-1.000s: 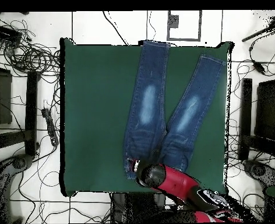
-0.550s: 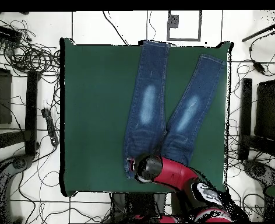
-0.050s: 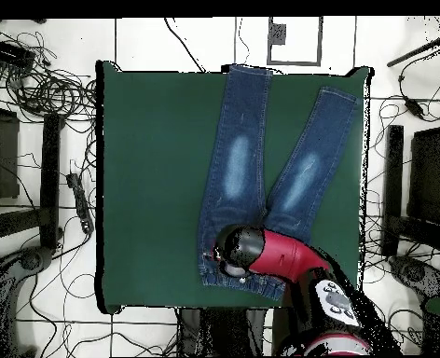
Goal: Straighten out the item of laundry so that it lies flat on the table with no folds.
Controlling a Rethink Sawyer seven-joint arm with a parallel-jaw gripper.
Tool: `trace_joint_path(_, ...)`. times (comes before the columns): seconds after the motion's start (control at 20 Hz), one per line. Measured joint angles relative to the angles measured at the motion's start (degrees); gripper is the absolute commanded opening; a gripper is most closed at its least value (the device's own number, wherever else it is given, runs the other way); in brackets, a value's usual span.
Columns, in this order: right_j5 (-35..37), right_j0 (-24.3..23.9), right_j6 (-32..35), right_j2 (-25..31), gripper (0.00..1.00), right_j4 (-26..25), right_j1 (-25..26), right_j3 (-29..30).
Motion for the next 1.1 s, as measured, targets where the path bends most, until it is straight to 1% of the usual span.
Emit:
trace_joint_path(0.15,0.01,-0.77,0.00,0.05,1.00,0.45,-0.04,-0.27)
trace_joint_path(0.4,-0.01,-3.44,0.00,0.60,1.00,3.36,0.05,-0.21)
trace_joint_path(0.55,-0.01,-4.07,0.00,0.79,1.00,4.43,0.03,-0.04)
trace_joint_path(0.85,-0.01,-3.06,0.00,0.92,1.00,5.73,-0.37,0.25)
trace_joint_path(1.0,0.01,-1.79,0.00,0.96,1.00,6.24,-0.96,0.43)
trace_joint_path(1.1,0.01,-0.12,0.00,1.01,1.00,7.09,-1.62,0.51)
